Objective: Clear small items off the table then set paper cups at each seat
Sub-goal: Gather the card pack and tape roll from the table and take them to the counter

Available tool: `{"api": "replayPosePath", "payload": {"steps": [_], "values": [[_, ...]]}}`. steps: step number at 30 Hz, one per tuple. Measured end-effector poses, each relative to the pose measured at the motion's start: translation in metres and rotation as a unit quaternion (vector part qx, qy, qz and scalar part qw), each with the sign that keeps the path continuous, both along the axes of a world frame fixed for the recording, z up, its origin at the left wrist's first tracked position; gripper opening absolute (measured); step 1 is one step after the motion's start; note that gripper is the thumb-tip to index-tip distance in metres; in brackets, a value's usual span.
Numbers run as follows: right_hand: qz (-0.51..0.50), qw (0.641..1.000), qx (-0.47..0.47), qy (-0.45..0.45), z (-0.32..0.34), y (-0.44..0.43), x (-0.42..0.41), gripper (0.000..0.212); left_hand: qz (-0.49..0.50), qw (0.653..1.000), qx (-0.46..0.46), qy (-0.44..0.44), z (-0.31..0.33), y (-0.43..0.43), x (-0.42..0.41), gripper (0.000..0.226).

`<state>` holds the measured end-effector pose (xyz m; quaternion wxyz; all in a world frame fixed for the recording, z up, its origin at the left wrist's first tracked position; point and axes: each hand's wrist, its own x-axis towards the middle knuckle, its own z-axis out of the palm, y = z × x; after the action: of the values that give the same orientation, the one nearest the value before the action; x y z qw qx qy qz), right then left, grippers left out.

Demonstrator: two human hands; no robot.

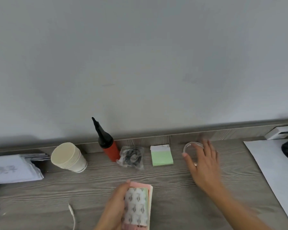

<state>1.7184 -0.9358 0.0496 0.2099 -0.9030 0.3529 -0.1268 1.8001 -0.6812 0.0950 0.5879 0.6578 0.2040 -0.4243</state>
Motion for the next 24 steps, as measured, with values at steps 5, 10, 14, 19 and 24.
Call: {"api": "replayPosePath", "payload": {"steps": [5, 10, 14, 19, 24], "values": [[0.061, 0.91, 0.401, -0.08, 0.045, 0.04, -0.011, 0.043, -0.044, 0.998, -0.032, -0.039, 0.015, -0.045, 0.017, 0.026], [0.016, 0.903, 0.423, -0.074, 0.031, 0.029, 0.013, 0.028, -0.073, 0.994, -0.05, -0.071, 0.012, -0.101, 0.039, 0.039], [-0.021, 0.9, 0.429, -0.075, 0.022, 0.008, 0.033, 0.023, -0.1, 0.979, -0.003, -0.176, 0.004, -0.119, 0.044, 0.031], [-0.001, 0.955, 0.298, -0.007, 0.003, 0.012, 0.038, 0.019, -0.227, 0.904, 0.101, -0.349, -0.008, -0.103, 0.032, 0.055], [0.038, 0.983, 0.179, -0.024, 0.001, 0.019, 0.037, 0.024, -0.423, 0.755, 0.194, -0.462, -0.021, -0.086, 0.013, 0.064]]}}
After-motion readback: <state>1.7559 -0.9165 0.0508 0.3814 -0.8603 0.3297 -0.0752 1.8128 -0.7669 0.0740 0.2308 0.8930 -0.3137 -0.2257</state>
